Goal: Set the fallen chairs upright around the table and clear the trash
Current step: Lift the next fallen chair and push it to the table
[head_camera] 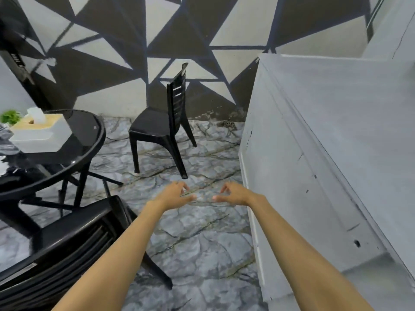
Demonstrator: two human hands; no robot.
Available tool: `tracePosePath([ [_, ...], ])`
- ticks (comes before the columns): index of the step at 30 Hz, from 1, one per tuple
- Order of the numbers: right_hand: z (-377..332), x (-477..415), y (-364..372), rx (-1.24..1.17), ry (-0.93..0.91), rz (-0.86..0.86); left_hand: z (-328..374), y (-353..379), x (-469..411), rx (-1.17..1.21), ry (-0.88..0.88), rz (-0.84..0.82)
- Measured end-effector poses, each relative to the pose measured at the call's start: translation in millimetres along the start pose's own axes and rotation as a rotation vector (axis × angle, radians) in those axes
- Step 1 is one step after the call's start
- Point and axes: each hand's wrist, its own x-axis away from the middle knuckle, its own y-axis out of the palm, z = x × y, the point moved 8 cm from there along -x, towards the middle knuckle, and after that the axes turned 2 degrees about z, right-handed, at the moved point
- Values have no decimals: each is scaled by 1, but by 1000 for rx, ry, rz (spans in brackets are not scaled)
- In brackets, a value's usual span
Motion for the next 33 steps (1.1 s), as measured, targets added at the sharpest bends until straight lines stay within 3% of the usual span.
tracePosePath([
  [9, 18, -111, -60, 67, -38, -71, 3, -26, -114, 26, -93, -19],
  [24, -14, -354, -197, 109, -73, -120, -21, -175, -348, 94, -149, 109],
  [33, -18, -504, -257, 156, -172, -223, -36, -223, -474, 168, -277, 173],
])
